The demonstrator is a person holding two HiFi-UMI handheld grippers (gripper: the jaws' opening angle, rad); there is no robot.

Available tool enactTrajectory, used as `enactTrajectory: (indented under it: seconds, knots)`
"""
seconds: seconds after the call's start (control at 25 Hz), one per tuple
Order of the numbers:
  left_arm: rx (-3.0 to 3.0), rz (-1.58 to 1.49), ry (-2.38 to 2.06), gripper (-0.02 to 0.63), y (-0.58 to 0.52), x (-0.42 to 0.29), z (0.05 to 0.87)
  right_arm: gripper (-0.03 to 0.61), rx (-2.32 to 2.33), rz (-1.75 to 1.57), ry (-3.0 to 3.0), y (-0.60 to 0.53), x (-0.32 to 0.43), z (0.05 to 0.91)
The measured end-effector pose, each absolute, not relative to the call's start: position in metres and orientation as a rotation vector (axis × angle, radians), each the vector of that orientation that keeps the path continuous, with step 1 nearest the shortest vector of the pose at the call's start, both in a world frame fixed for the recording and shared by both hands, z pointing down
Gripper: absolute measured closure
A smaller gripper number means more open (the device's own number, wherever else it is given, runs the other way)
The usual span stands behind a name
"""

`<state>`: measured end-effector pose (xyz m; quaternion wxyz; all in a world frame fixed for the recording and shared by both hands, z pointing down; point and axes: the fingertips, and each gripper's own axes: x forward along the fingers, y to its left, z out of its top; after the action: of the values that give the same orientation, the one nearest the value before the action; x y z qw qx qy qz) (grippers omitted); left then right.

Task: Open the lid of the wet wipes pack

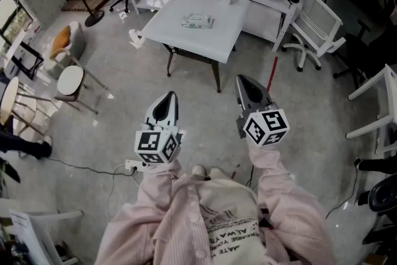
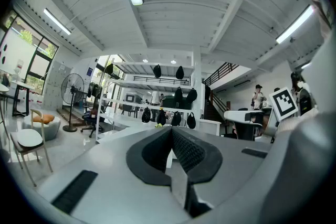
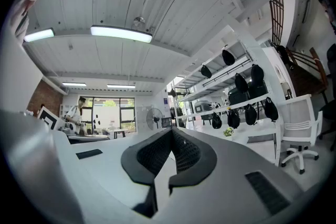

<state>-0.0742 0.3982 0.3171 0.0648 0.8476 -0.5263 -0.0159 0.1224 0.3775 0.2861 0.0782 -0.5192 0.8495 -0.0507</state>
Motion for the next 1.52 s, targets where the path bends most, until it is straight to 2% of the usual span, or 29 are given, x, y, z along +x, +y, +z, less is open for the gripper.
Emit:
enactTrajectory:
  seconds: [0.88, 0.96, 1.52]
  knots:
    - [2.531, -0.040, -1.625, 0.614, 0.407, -0.042, 0.321, 0.574, -1.495, -0.171, 2.576, 0.371, 0.157, 0.302]
    - [2.519, -0.039, -1.636, 0.614, 0.408, -0.041, 0.324, 0.515, -1.478, -0.177, 2.590, 0.368, 0.156, 0.305]
    - [2.469, -0.046, -1.650, 0.614, 0.355, -0.059, 0.344, 0.502, -1.427, -0.209, 2.643, 0.314, 0.131, 0.327]
